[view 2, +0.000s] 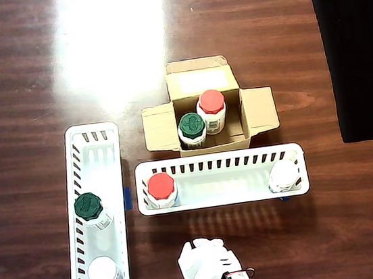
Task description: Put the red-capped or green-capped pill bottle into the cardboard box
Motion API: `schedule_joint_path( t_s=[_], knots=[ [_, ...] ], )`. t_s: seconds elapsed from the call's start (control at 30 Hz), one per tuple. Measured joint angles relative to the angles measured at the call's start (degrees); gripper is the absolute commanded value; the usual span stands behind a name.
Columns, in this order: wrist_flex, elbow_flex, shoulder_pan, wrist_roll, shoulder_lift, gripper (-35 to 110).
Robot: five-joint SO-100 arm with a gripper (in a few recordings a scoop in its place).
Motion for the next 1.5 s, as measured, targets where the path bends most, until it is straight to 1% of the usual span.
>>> schedule_joint_path(
  t_s=[0.1,0.27,0.4,0.57,0.93,1.5],
  knots=[
    [0.1,0.0,-1.0,-5.4,0.0,1],
    [0.1,0.0,-1.2,-18.8,0.0,1],
    [0.1,0.0,-1.2,-27.4,0.0,1],
    [0.1,0.0,-1.2,-33.9,0.0,1],
    [0.1,0.0,-1.2,-40.7,0.0,1],
    [0.1,0.0,-1.3,-44.3,0.0,1]
  ],
)
